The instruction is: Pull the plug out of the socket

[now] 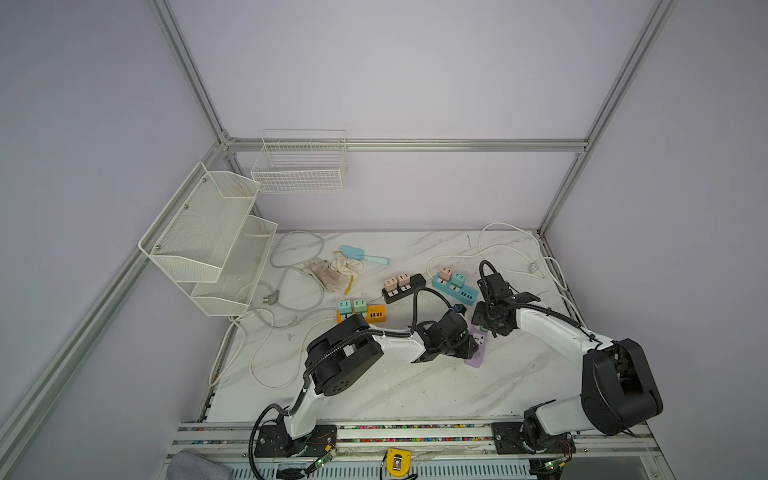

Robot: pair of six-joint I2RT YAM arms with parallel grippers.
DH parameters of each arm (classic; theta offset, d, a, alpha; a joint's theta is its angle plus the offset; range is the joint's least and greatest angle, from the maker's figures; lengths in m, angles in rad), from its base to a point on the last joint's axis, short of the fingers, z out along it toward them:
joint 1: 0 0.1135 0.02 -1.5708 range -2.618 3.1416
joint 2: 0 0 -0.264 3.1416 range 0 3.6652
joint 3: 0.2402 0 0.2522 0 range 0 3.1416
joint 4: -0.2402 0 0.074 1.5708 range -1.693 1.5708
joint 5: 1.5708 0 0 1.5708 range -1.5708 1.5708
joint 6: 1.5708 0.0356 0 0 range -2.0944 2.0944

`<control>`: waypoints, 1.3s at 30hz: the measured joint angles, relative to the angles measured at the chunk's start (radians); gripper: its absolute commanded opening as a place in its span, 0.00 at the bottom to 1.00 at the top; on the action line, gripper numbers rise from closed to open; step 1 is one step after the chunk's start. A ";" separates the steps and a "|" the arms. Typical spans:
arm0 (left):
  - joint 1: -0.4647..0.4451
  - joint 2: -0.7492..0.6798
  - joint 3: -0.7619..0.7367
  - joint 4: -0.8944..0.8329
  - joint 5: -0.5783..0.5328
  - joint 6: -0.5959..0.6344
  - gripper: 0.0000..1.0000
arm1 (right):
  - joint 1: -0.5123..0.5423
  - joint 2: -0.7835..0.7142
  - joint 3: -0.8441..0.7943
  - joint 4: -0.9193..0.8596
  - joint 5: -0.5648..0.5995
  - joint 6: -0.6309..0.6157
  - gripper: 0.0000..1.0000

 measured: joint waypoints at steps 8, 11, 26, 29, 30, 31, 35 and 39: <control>-0.007 0.007 0.000 0.020 -0.003 0.000 0.36 | 0.000 0.021 -0.002 0.008 -0.010 -0.007 0.55; -0.010 0.008 0.000 0.020 -0.008 0.000 0.35 | 0.000 0.022 -0.009 0.010 -0.011 -0.011 0.54; -0.012 0.008 0.000 0.020 -0.023 -0.023 0.34 | -0.002 0.024 -0.029 0.022 -0.014 -0.016 0.46; -0.013 0.007 0.000 0.020 -0.026 -0.023 0.34 | -0.002 0.028 -0.029 0.024 -0.014 -0.017 0.43; -0.013 0.007 0.000 0.020 -0.026 -0.023 0.34 | -0.002 0.031 -0.029 0.024 -0.014 -0.017 0.42; -0.013 0.007 0.000 0.020 -0.027 -0.024 0.34 | -0.002 0.033 -0.029 0.024 -0.014 -0.017 0.42; -0.013 0.007 0.000 0.020 -0.028 -0.026 0.34 | -0.002 0.037 -0.029 0.024 -0.014 -0.019 0.39; -0.013 0.007 -0.001 0.020 -0.030 -0.026 0.33 | -0.004 0.037 -0.029 0.022 -0.010 -0.019 0.35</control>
